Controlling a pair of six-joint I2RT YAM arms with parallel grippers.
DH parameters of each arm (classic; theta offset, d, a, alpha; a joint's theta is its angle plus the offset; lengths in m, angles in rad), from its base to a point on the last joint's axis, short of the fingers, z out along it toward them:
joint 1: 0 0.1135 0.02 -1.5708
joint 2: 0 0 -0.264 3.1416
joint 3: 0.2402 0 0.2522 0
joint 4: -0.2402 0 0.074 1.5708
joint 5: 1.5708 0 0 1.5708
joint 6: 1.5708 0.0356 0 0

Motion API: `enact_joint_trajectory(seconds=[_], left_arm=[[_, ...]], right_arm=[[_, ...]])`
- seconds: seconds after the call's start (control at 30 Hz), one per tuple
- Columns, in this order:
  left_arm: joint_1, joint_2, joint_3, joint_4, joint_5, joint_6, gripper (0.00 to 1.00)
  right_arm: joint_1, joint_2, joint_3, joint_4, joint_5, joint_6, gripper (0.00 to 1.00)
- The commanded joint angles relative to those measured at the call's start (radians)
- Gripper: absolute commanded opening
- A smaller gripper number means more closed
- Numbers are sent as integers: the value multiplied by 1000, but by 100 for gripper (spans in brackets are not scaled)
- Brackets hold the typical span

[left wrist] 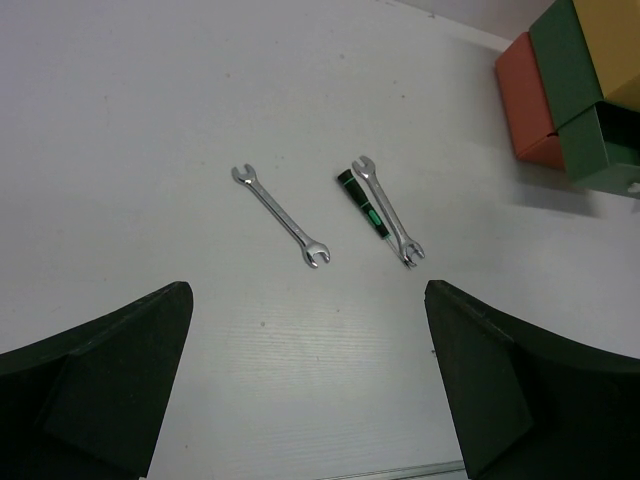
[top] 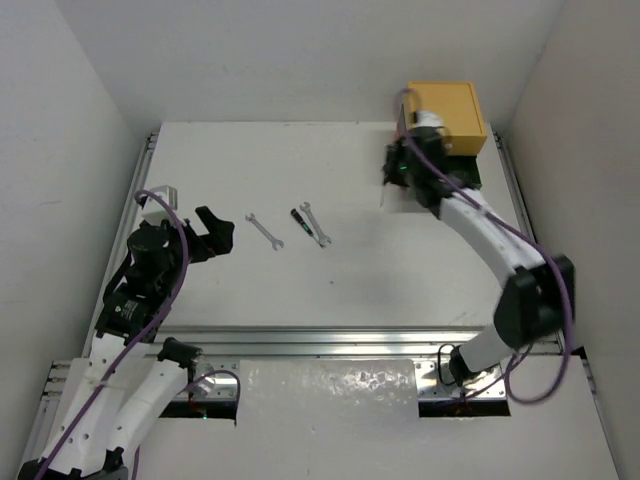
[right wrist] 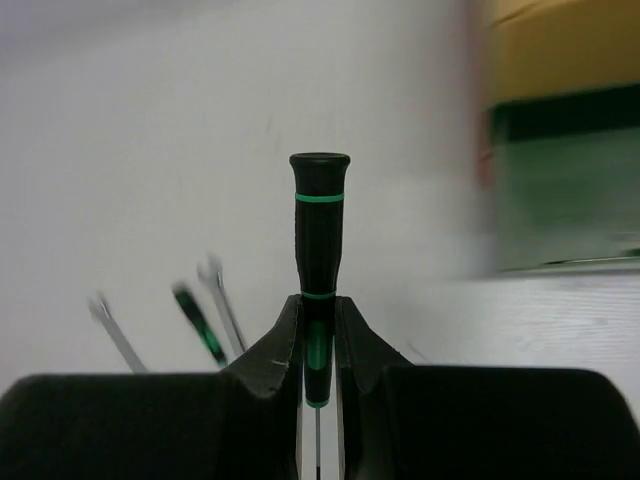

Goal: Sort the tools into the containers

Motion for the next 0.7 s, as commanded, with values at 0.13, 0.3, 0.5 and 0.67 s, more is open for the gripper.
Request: enact_joint_trajectory(seconds=[0.13, 0.3, 0.5, 0.67], left_arm=[[11, -11, -3, 45, 12, 1, 100], [11, -14, -3, 45, 10, 1, 100], [9, -10, -4, 45, 12, 1, 100], [9, -2, -3, 48, 20, 3, 100]], right_arm=[[-271, -292, -213, 157, 271, 537, 3], [-426, -161, -136, 124, 131, 673, 7], [-500, -18, -21, 77, 40, 747, 18], [-496, -34, 11, 130, -12, 639, 58]])
